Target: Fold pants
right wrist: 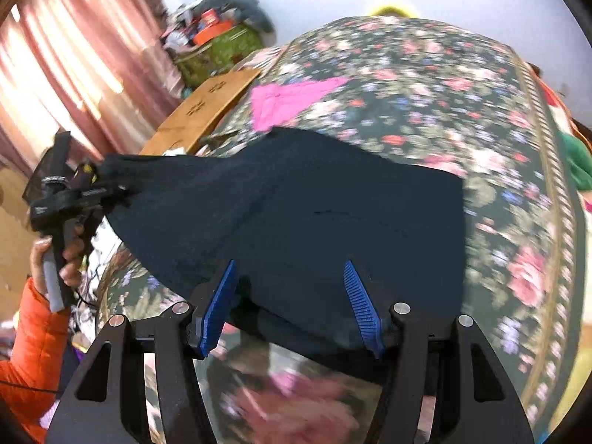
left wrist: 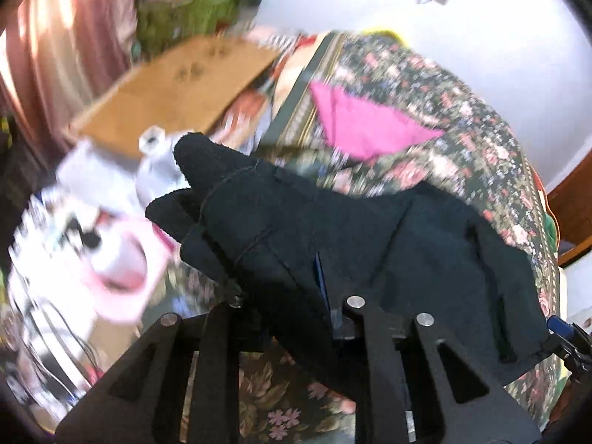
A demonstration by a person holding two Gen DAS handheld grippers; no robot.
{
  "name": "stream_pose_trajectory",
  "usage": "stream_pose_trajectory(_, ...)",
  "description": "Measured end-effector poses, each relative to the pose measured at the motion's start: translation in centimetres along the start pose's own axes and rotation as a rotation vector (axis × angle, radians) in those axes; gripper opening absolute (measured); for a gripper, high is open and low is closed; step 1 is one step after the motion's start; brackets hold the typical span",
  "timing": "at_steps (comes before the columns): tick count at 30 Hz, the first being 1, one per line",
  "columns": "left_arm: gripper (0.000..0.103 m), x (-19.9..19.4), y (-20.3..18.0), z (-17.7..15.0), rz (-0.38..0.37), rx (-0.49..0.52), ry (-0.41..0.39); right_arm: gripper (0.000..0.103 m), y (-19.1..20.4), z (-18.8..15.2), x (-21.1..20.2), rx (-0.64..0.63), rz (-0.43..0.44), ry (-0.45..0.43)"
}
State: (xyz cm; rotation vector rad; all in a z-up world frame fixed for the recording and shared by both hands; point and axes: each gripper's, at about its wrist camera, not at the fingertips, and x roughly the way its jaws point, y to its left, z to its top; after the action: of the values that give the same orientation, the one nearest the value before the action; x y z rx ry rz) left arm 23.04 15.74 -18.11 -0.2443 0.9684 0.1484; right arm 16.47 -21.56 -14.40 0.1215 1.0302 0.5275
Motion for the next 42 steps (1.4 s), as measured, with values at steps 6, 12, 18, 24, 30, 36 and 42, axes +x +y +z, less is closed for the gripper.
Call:
stream_pose_trajectory(6,0.018,-3.9,-4.3,2.9,-0.035,0.083,-0.122,0.056,-5.6,-1.6,-2.1,0.118,-0.08,-0.009)
stream_pose_trajectory(12,0.016,-6.6,-10.6,4.5,-0.1,0.179,-0.189,0.057,-8.2,-4.1,-1.2,0.185,-0.052,0.02)
stream_pose_trajectory(18,0.014,-7.4,-17.4,5.1,-0.195,0.263,-0.197,0.06,-8.4,-4.3,-0.8,0.164,-0.035,0.0)
stream_pose_trajectory(24,0.013,-5.5,-24.2,3.9,-0.366,0.307,-0.094,0.061,-8.6,-4.6,-0.9,0.163,-0.013,-0.002)
stream_pose_trajectory(30,0.013,-2.8,-30.3,0.1,-0.442,0.386,0.021,0.061,-8.6,-4.5,-0.8,0.163,-0.011,-0.005)
stream_pose_trajectory(36,0.013,-0.4,-33.5,-3.7,-0.424,0.494,0.134,0.061,-8.5,-4.6,-1.0,0.163,-0.005,-0.005)
stream_pose_trajectory(42,0.023,0.6,-33.6,-5.3,-0.411,0.507,0.241,0.061,-8.5,-4.7,-1.2,0.171,-0.004,-0.006)
